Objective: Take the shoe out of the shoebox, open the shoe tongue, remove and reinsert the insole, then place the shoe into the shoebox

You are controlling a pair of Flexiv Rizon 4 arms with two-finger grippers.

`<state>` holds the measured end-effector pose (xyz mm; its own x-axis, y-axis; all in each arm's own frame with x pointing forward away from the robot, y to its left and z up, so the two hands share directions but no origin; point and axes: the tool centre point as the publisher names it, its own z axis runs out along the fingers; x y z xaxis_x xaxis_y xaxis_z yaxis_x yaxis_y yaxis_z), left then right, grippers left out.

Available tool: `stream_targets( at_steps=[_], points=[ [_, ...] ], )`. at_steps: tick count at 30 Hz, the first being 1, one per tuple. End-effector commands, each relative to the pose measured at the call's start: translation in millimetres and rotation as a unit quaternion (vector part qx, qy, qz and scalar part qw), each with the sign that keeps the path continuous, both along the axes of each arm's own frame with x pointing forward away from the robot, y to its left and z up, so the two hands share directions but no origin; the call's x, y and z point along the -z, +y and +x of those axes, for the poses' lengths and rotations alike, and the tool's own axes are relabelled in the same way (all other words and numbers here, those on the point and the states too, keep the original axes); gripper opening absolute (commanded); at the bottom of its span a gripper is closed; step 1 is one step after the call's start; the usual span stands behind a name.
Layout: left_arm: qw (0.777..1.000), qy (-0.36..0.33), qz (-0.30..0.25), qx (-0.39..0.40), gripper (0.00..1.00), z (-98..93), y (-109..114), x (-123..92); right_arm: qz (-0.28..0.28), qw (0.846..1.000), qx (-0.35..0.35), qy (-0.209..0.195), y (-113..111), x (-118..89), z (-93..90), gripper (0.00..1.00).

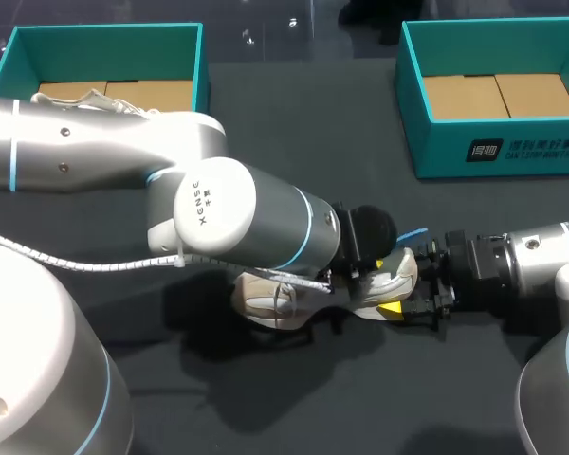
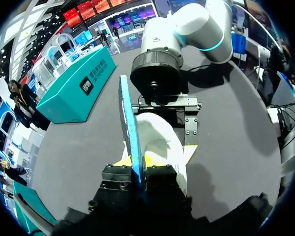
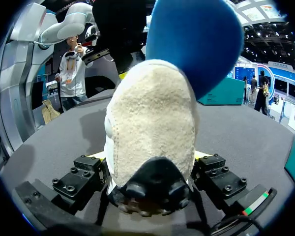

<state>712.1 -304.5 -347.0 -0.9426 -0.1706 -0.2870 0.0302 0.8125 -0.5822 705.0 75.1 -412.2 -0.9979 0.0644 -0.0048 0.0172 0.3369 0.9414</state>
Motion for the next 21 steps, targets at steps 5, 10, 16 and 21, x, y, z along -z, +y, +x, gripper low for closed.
stream_targets(
  at_steps=[5,10,16,21],
  points=[
    [0.999,0.041,-0.005,0.008,0.00,0.9,-2.8,-17.9,-0.002,1.000,0.000,0.000,-0.9,0.0,-0.6,0.00],
    [0.998,0.064,-0.001,0.011,0.00,-6.5,-5.9,-37.1,-0.002,1.000,0.000,0.000,-0.9,0.0,-0.6,0.00],
    [0.992,0.121,0.013,0.042,0.00,-17.8,-12.5,-72.3,-0.002,1.000,0.000,0.000,-0.9,0.0,-0.6,0.00],
    [0.987,0.145,0.027,0.059,0.00,-20.5,-14.0,-82.8,-0.002,1.000,0.000,0.000,-0.9,0.0,-0.6,0.00]
  ],
)
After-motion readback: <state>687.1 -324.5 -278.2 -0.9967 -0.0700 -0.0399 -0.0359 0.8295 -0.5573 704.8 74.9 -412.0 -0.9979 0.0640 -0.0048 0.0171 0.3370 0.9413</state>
